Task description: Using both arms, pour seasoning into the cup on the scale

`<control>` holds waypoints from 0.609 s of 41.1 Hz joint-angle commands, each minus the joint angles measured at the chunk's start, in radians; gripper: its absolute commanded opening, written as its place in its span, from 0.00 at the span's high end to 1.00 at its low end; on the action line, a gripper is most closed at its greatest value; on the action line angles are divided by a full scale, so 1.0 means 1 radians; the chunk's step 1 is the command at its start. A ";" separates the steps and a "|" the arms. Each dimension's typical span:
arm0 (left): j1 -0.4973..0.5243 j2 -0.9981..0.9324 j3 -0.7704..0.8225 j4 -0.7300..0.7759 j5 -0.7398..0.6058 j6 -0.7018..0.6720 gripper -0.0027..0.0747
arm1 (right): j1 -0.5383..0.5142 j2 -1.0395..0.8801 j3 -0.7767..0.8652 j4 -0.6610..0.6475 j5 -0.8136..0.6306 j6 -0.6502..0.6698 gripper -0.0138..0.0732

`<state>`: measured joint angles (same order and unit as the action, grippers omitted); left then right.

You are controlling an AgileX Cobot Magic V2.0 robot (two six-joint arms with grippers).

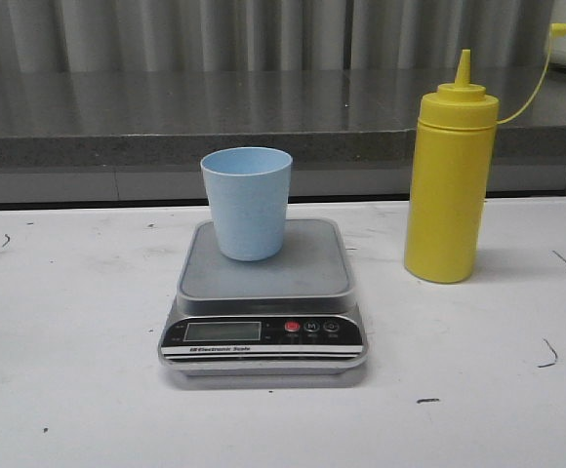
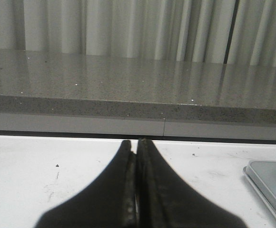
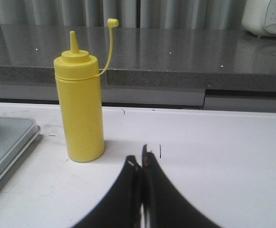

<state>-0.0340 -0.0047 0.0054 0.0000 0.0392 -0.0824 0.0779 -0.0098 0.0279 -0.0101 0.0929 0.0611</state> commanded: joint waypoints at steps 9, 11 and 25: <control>0.001 -0.017 0.024 -0.008 -0.087 -0.009 0.99 | -0.005 -0.017 -0.007 0.002 -0.085 0.001 0.98; 0.001 -0.017 0.024 -0.008 -0.087 -0.009 0.99 | -0.008 -0.017 -0.007 0.002 -0.085 0.001 0.98; 0.001 -0.017 0.024 -0.008 -0.087 -0.009 0.99 | -0.015 -0.017 -0.007 0.002 -0.085 0.001 0.98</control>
<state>-0.0340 -0.0047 0.0054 0.0000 0.0392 -0.0824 0.0732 -0.0098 0.0279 -0.0097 0.0929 0.0611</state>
